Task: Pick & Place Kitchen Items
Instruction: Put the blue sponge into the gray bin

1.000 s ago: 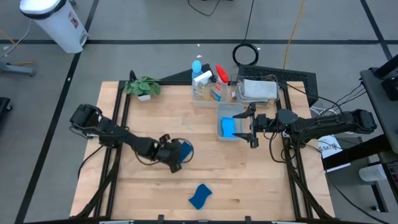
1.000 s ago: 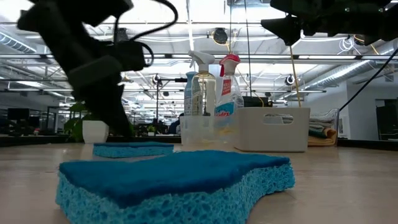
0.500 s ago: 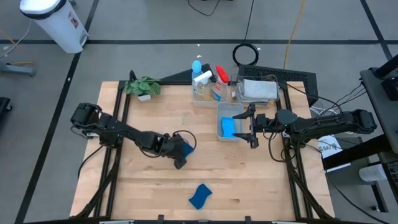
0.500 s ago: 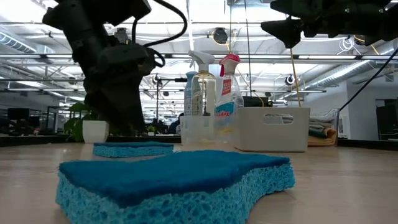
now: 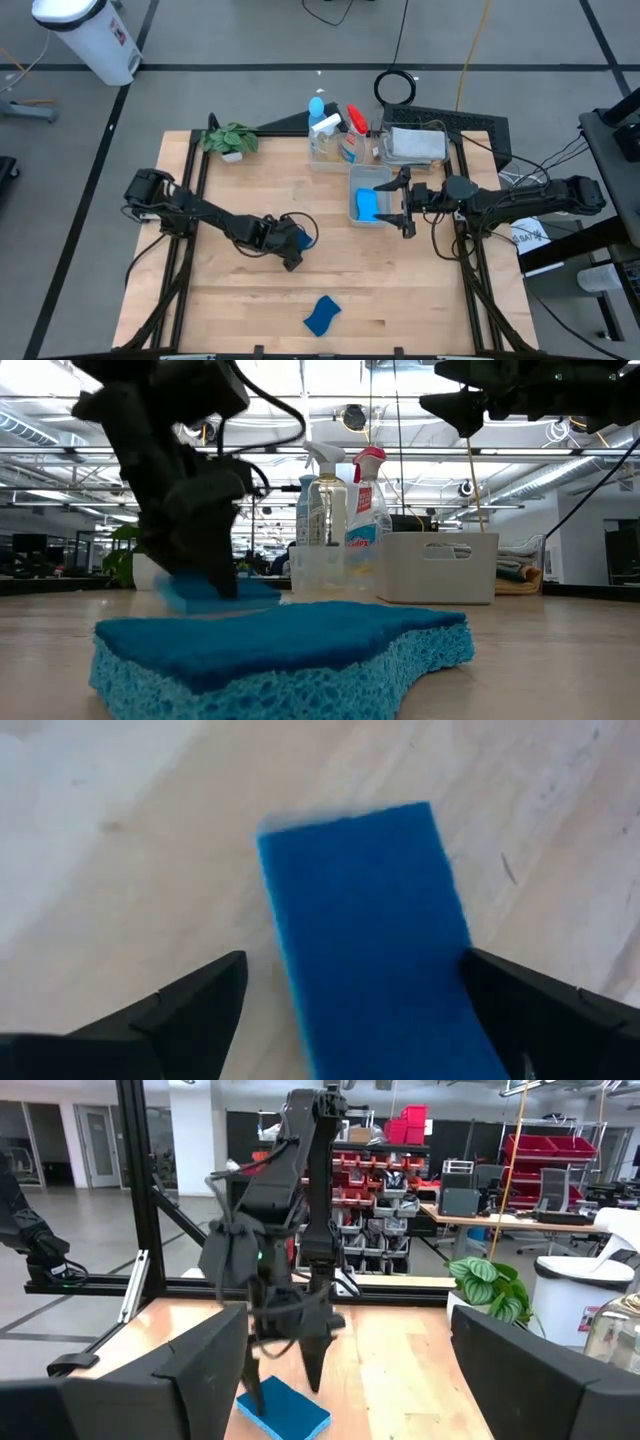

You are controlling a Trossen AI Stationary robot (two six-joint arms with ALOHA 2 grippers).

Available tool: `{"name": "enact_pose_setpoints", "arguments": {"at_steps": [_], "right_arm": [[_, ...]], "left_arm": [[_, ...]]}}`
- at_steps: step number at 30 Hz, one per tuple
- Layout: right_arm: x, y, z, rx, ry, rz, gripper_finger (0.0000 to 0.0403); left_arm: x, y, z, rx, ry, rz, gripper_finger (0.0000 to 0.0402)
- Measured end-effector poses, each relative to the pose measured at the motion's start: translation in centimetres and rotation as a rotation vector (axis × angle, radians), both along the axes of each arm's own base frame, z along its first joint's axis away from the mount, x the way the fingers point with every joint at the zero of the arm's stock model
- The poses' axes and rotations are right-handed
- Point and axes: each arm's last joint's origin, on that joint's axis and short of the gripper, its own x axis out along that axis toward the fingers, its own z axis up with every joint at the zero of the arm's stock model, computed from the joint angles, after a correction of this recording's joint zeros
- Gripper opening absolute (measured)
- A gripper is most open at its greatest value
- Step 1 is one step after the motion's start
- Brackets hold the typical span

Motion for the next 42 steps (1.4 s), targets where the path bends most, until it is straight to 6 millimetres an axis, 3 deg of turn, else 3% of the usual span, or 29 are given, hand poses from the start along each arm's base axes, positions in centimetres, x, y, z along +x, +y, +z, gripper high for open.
{"name": "enact_pose_setpoints", "arguments": {"at_steps": [7, 14, 18, 23, 27, 33, 37, 42], "right_arm": [[0.0, 0.0, 0.0, -0.002, 0.003, -0.001, 0.0318], [0.0, 0.0, -0.1, -0.002, 0.007, 0.0, 0.0318], [0.0, 0.0, -0.1, -0.002, 0.007, 0.0, 0.0318], [0.0, 0.0, -0.1, -0.001, 0.007, -0.001, 0.0318], [0.0, 0.0, -0.1, -0.001, 0.007, 0.0, 0.0318], [0.0, 0.0, 0.0, -0.001, 0.005, 0.001, 0.0318], [0.0, 0.0, -0.1, 0.0, 0.01, 0.002, 0.0318], [0.2, 0.0, -0.5, 0.042, 0.041, 0.006, 0.0318]], "left_arm": [[0.9, -0.3, -2.7, 0.022, 0.042, -0.03, 0.0374], [0.6, -0.5, -3.2, 0.057, 0.071, -0.04, 0.0351], [0.8, -1.0, -3.2, 0.064, 0.042, -0.072, 0.0274], [0.8, -1.3, -3.1, 0.047, 0.026, -0.078, 0.0132], [1.3, -1.2, -1.8, 0.039, -0.054, -0.149, 0.0022], [3.1, -0.6, 2.4, 0.074, -0.358, -0.241, 0.0029], [4.2, -0.1, 3.6, 0.13, -0.506, -0.306, 0.001], [5.2, 0.9, 4.7, 0.235, -0.637, -0.336, 0.0021]]}}
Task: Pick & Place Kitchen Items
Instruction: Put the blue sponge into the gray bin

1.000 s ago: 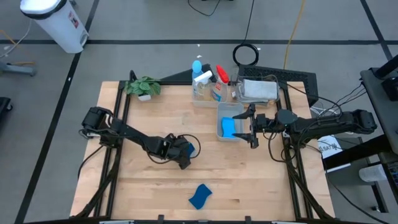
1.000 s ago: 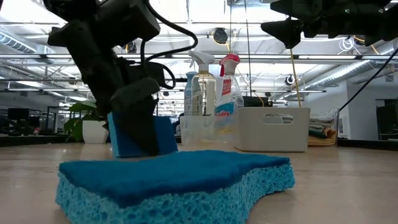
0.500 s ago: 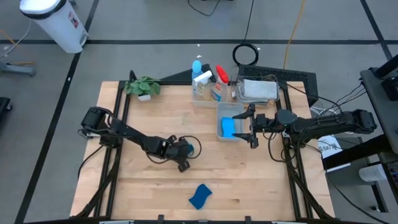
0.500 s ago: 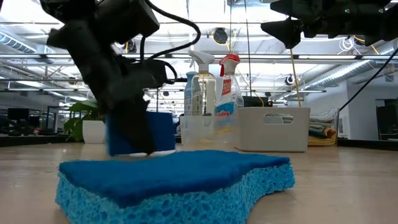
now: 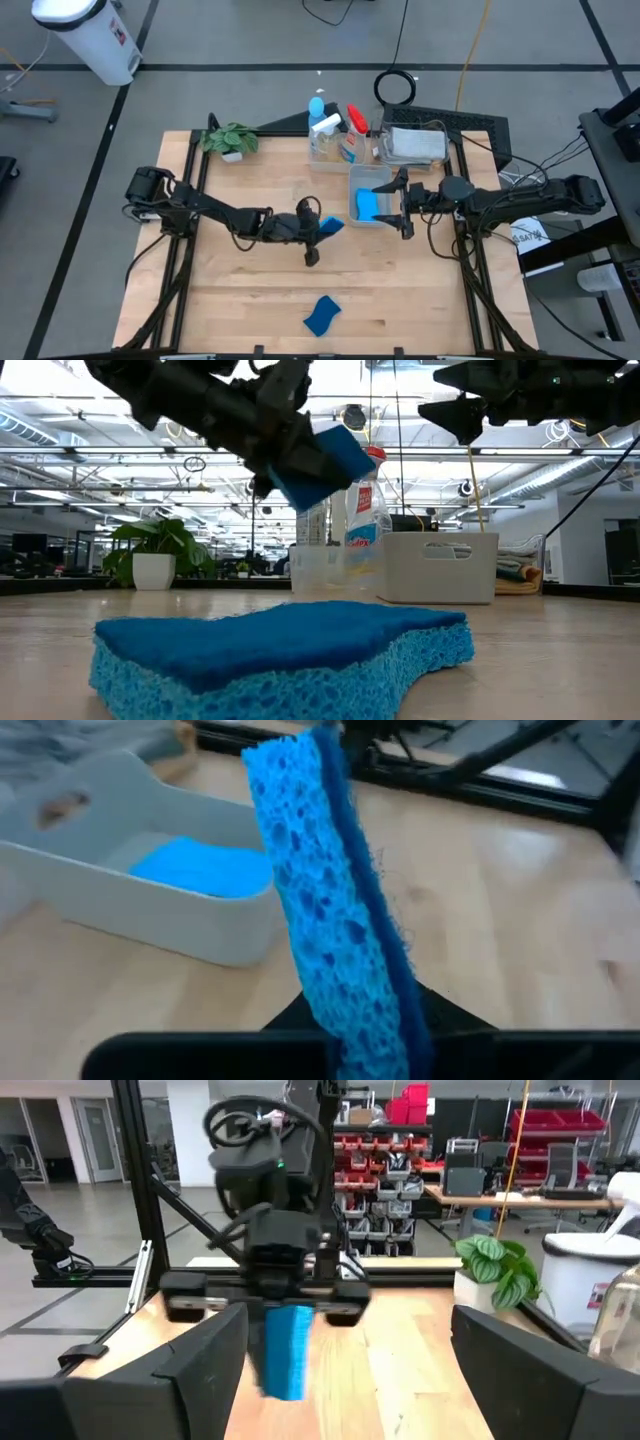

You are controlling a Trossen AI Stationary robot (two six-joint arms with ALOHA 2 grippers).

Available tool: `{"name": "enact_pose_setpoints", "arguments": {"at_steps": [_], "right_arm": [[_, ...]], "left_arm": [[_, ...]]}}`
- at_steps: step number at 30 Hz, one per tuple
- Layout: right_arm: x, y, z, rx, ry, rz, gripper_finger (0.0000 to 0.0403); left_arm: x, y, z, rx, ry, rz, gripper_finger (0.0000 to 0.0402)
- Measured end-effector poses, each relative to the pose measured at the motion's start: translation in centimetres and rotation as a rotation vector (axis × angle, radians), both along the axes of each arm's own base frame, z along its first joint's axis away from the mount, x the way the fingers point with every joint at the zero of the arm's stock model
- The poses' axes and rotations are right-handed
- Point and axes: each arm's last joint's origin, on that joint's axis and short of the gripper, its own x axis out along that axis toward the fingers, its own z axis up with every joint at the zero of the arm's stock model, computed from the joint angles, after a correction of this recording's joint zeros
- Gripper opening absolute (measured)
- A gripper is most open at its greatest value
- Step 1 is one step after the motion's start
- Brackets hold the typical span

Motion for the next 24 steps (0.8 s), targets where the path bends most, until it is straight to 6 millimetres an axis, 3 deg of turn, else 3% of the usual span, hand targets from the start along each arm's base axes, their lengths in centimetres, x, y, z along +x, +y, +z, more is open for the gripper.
{"name": "enact_pose_setpoints", "arguments": {"at_steps": [11, 18, 24], "right_arm": [[2.2, -0.1, -1.8, 0.04, 0.063, 0.002, 0.0318], [4.6, -0.1, -2.2, 0.148, 0.07, 0.012, 0.0318], [5.7, 0.7, -2.8, 0.192, 0.009, 0.159, 0.0318]], "left_arm": [[1.2, 2.4, 2.0, 0.09, -0.159, -0.064, 0.0019], [1.9, 2.0, 3.2, 0.171, -0.159, -0.15, 0.0014], [1.9, 1.9, 3.3, 0.196, -0.159, -0.156, 0.0009]]}}
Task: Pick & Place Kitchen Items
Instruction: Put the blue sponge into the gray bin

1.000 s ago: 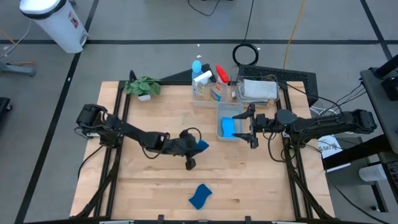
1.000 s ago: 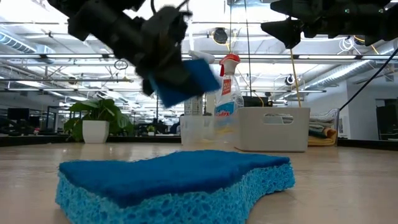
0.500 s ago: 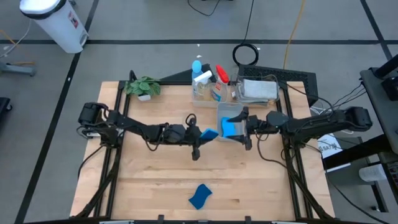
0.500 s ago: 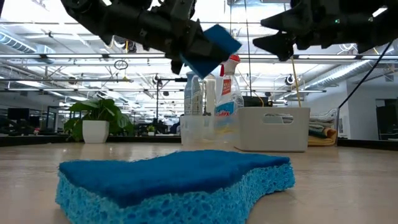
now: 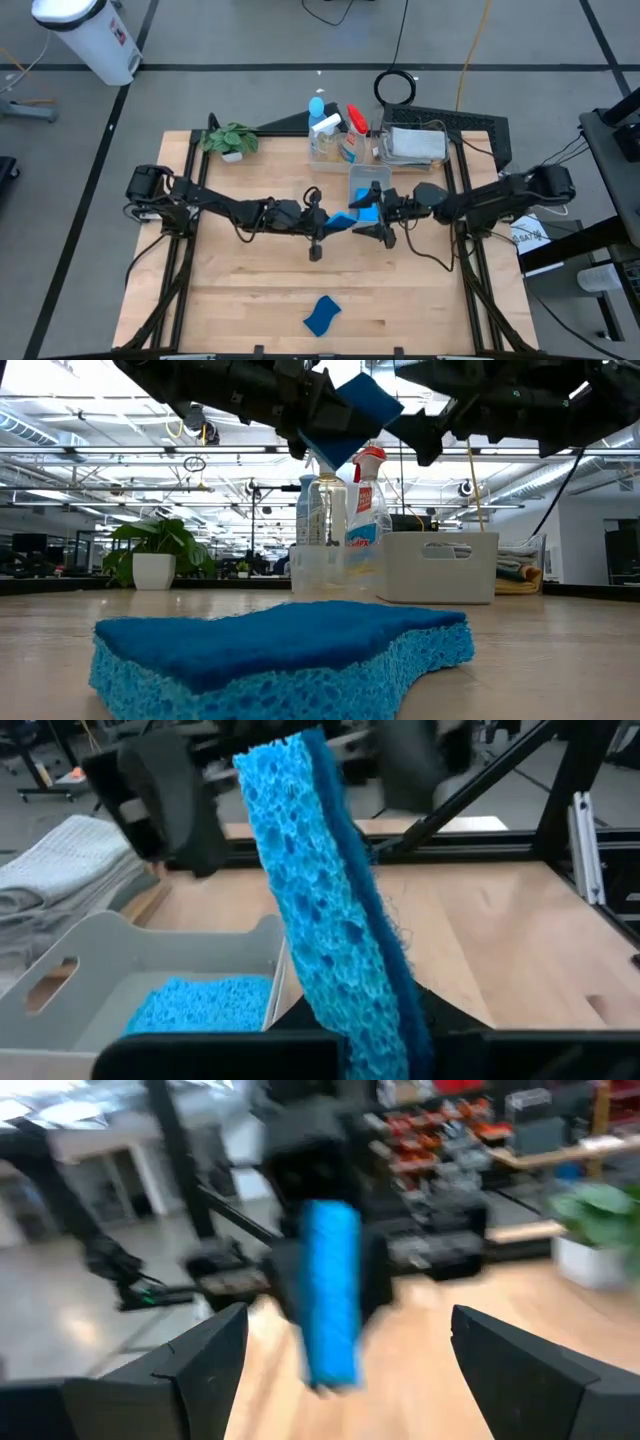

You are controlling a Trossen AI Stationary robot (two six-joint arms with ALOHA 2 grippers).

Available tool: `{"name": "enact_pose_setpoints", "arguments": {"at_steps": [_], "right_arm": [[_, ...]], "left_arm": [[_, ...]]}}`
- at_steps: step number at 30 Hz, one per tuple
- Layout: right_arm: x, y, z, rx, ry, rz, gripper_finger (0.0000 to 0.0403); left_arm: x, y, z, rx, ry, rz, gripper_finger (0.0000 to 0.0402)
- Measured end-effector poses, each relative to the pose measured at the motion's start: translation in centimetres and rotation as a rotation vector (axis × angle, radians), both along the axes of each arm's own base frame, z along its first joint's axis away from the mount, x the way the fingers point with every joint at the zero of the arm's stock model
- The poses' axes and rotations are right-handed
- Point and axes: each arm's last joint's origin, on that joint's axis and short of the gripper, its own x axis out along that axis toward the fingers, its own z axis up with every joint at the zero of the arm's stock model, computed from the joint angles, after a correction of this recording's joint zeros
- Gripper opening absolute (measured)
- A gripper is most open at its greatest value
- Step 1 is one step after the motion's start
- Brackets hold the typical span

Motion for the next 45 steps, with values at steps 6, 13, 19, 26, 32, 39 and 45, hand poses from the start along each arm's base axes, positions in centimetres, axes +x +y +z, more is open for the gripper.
{"name": "enact_pose_setpoints", "arguments": {"at_steps": [6, 13, 19, 26, 32, 39, 45], "right_arm": [[0.8, 0.9, -0.6, 0.005, -0.054, 0.012, 0.0318], [1.2, 1.3, -1.0, -0.021, -0.099, -0.09, 0.0284], [1.7, 1.4, -1.2, 0.003, -0.071, -0.084, 0.0209], [1.6, 1.4, -1.1, -0.001, -0.077, -0.084, 0.0118], [1.6, 1.4, -1.2, -0.013, -0.076, -0.083, 0.0037], [1.6, 1.5, -1.1, -0.049, -0.085, -0.062, 0.0005], [1.6, 1.5, -1.1, -0.056, -0.084, -0.063, 0.0001]], "left_arm": [[0.0, 0.1, 0.1, 0.017, -0.007, -0.006, 0.0023], [0.1, 0.7, 0.3, 0.016, -0.031, 0.007, 0.0008], [0.1, 0.8, 0.3, 0.015, -0.029, 0.009, 0.0029], [0.1, 0.8, 0.3, 0.014, -0.028, 0.008, 0.0008], [0.1, 0.8, 0.3, 0.011, -0.032, 0.009, 0.0041], [0.1, 0.7, 0.4, -0.02, -0.037, 0.015, 0.0035], [0.1, 0.6, 0.4, -0.07, -0.035, 0.053, 0.0056]]}}
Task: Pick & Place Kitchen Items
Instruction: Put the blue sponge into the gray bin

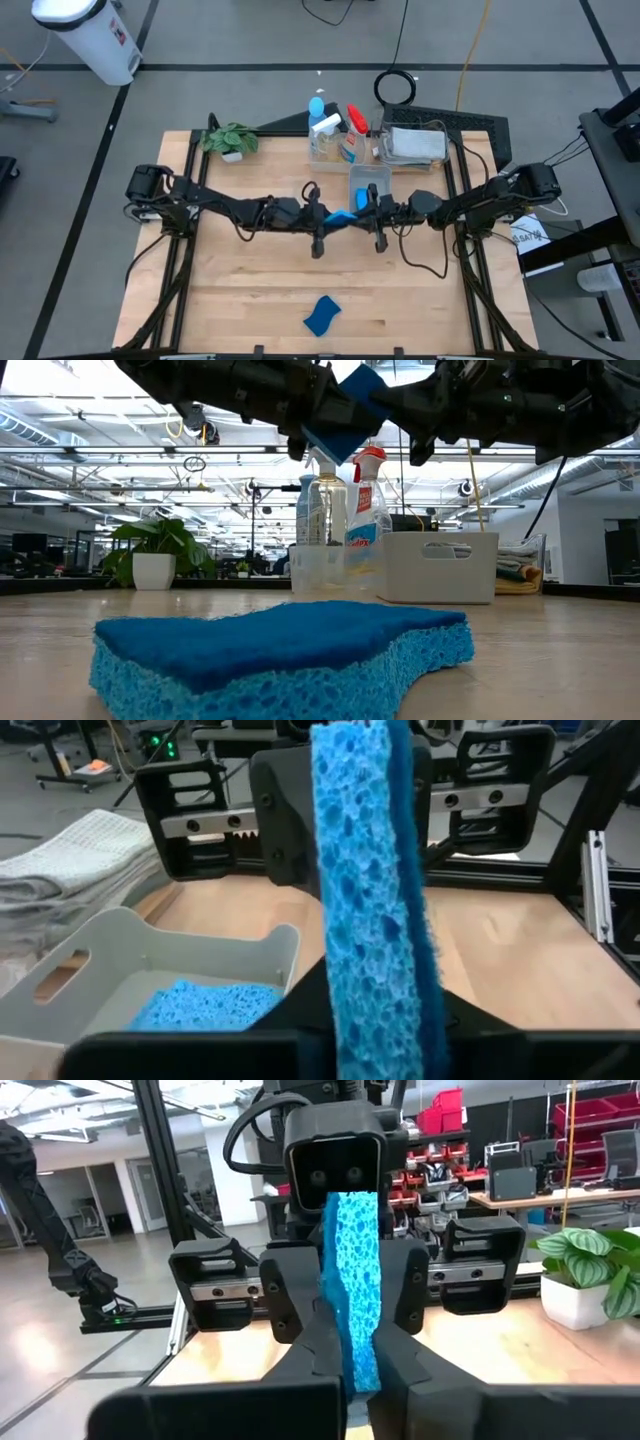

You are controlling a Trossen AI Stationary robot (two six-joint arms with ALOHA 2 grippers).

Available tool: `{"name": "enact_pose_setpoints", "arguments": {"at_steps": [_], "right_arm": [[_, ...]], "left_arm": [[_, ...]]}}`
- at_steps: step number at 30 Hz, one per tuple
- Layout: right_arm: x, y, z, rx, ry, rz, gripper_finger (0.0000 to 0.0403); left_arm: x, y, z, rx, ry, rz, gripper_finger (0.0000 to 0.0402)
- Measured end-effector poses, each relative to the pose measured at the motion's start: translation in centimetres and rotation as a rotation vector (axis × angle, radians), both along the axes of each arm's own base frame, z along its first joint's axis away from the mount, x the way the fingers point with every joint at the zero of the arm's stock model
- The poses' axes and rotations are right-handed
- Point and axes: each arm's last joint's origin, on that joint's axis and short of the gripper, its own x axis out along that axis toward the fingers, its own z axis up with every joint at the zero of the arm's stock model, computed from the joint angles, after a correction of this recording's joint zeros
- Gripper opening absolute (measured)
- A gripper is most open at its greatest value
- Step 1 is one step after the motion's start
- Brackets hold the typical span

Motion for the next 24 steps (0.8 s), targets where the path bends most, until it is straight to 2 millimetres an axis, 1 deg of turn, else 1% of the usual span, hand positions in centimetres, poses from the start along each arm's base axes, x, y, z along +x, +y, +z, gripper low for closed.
{"name": "enact_pose_setpoints", "arguments": {"at_steps": [3, 7, 10, 13, 18, 24], "right_arm": [[0.0, 0.0, 0.1, -0.004, -0.001, 0.002, 0.0001], [-0.4, 0.0, 0.7, -0.011, -0.023, 0.003, 0.0001], [-1.0, 0.0, 1.5, -0.037, -0.031, -0.002, 0.0001], [-1.6, -0.1, 2.1, -0.056, 0.0, -0.006, 0.0], [-2.9, -0.2, 3.2, -0.059, 0.035, -0.006, 0.0], [-4.2, -0.3, 3.8, -0.073, 0.082, -0.013, 0.0]], "left_arm": [[-0.1, -0.4, -0.1, -0.014, 0.006, -0.001, 0.0096], [-0.2, -1.0, -0.4, -0.008, 0.039, -0.016, 0.0163], [-0.3, -1.2, -0.5, -0.005, 0.049, -0.024, 0.0209], [-0.3, -1.2, -0.5, -0.006, 0.051, -0.028, 0.0244], [-0.3, -1.2, -0.4, -0.002, 0.045, -0.032, 0.0284], [-0.3, -1.2, -0.4, -0.001, 0.048, -0.033, 0.0306]]}}
